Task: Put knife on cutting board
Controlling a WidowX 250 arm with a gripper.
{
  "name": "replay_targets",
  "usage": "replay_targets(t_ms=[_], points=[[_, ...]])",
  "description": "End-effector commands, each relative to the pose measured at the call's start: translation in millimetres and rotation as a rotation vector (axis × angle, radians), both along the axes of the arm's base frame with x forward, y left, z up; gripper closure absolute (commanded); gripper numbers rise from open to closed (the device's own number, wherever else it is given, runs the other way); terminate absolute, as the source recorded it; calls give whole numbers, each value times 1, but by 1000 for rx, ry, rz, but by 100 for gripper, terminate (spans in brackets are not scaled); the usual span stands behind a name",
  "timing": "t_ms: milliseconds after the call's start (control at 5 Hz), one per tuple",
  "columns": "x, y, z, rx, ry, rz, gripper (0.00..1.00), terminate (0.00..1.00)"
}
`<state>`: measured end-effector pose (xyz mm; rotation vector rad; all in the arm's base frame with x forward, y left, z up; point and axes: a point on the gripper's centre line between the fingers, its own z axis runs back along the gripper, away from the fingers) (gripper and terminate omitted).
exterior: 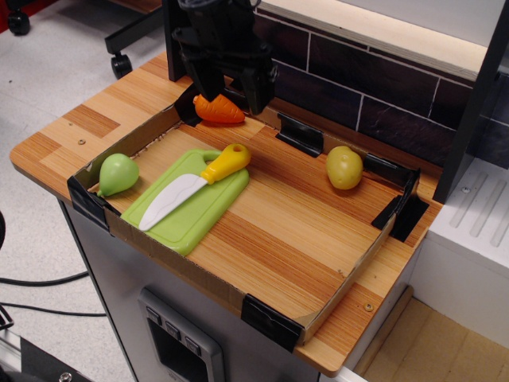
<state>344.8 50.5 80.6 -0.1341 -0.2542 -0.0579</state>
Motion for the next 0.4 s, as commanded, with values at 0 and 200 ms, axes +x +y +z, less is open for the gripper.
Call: replay_targets(t_ms=[0, 200], points=[[-2, -4, 50, 13, -97, -17, 0, 0], [-2, -4, 50, 13, -97, -17, 0, 100]])
